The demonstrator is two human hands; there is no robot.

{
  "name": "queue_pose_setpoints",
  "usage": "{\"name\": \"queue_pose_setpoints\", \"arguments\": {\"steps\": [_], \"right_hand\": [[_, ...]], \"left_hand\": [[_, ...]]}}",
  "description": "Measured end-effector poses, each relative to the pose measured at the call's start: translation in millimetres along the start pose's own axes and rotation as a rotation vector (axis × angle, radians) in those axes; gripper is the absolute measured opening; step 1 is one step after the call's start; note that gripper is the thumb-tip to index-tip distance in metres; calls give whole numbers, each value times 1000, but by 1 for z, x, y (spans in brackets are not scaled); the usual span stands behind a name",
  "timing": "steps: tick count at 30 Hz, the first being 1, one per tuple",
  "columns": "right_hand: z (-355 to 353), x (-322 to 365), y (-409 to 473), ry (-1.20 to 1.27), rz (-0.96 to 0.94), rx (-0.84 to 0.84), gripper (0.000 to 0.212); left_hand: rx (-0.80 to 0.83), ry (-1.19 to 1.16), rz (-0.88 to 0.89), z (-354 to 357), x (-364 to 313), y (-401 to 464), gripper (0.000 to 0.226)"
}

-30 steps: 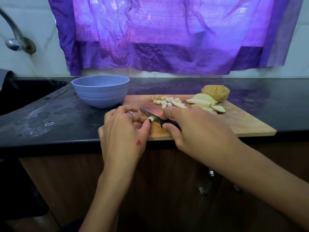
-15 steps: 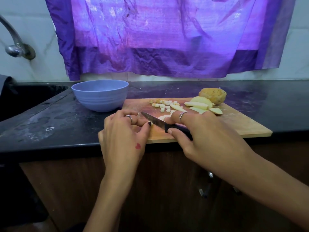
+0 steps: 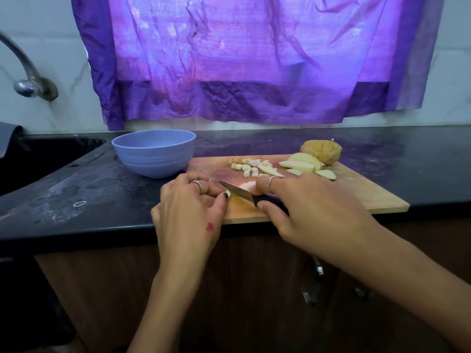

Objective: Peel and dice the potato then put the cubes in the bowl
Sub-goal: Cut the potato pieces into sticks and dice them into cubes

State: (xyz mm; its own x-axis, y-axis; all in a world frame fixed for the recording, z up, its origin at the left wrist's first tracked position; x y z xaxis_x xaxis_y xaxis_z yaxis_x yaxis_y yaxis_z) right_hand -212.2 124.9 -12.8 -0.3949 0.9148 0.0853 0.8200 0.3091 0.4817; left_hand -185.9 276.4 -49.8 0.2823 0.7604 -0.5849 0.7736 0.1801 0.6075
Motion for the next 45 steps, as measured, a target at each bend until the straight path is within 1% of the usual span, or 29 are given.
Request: {"name": "queue_pose_setpoints", "arguments": {"steps": [1,3,7,14,17,19,22,23,25,27,30,33,36,39,42,45], "right_hand": [[-3,-3,-2,30,25,-17,25],[-6,-7,-6,108,68,-44,26],[-3,2,-9,135,28,-7,27],[-2,12,0,-3,-9,11,26],[2,17,3,-37,-31,-21,23],[6,20,3,-103,-64,-33,25],[13,23,3,-206,-150,11,31],[11,21,2,-207,-158,12,32],[2,7,1,-135,-108,-23,31],[-8,-16,1,5,-4,-36,29],[-20,-55,2,163,118,-59,17],[-29,-85,-7,231,157,-67,15],[-34,-97,-21,248,144,-6,12],[-28,-100,-29,209,136,107,11],[-20,-98,-18,132,127,101,22],[-11,-94,11,73,117,67,25]], "left_hand": [[-1,8,-2,0,0,0,5],[2,32,-13,1,3,0,9],[-15,-2,-16,0,3,-1,4],[-33,-19,-9,-1,1,-1,17],[-44,-15,0,0,2,0,17],[-39,2,-5,1,3,-1,16],[6,54,-18,3,6,2,10],[31,77,-15,3,7,4,10],[69,119,16,3,4,8,11],[91,151,73,3,-3,11,11],[122,188,114,9,-14,19,9],[173,276,126,18,-23,33,7],[217,279,163,26,-29,47,9],[217,280,171,32,-27,61,4],[207,196,151,36,-22,72,17],[197,93,159,35,-23,78,30]]}}
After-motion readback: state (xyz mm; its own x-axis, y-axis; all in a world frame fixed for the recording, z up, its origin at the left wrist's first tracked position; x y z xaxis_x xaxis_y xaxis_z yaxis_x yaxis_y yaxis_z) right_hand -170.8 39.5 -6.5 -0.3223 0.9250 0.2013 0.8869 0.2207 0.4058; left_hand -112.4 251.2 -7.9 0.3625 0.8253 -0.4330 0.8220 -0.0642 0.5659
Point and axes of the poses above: each hand's wrist, its own y-axis towards the middle knuckle, its own z-axis out of the palm, x = y × z, the point moved 8 cm from there along y, towards the middle knuckle, and after that the axes turned 7 degrees about z, right-handed, at the moved point
